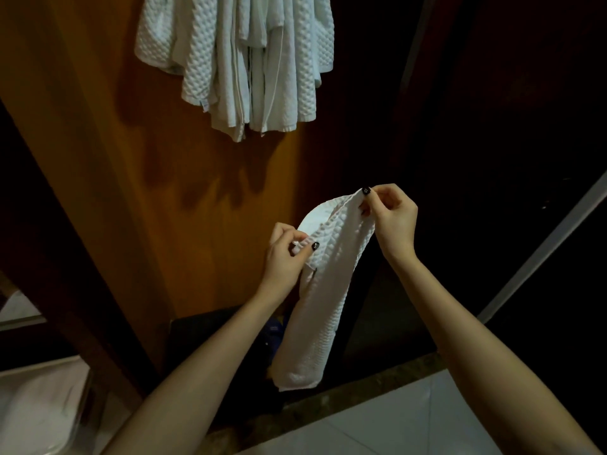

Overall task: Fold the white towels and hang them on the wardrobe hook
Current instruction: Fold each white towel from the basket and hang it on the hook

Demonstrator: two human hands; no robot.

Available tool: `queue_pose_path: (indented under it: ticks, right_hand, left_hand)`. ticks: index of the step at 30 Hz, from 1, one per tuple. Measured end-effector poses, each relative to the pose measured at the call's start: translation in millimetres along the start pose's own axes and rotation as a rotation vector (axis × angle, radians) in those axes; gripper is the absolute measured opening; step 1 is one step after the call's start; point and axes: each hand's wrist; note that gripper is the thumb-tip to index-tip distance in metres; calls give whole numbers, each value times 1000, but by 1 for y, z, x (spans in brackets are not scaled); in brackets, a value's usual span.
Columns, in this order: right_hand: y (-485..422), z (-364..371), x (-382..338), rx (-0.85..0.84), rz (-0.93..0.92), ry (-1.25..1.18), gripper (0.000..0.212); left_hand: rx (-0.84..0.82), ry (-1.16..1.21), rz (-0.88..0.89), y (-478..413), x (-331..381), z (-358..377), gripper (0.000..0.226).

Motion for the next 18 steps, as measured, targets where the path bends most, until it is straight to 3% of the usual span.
queue_pose_path:
  ticks: [10,13,18]
  right_hand:
    - [7,-2,11,-59,-20,125,13]
    - [10,-4,15,2,-148,291,9]
    - [3,-9,11,49,-223,416,11]
  left_hand:
    - [129,95,-21,-26,-7,-47,31]
    - [123,92,-23,-37,-9,-54,32]
    - [-78,178,-115,-48,-11,-62,31]
Point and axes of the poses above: each hand's wrist, its own y-axis away from the middle knuckle, its own z-axis out of the palm, x = y × z, and after that the axes turned 11 degrees about z, right-handed
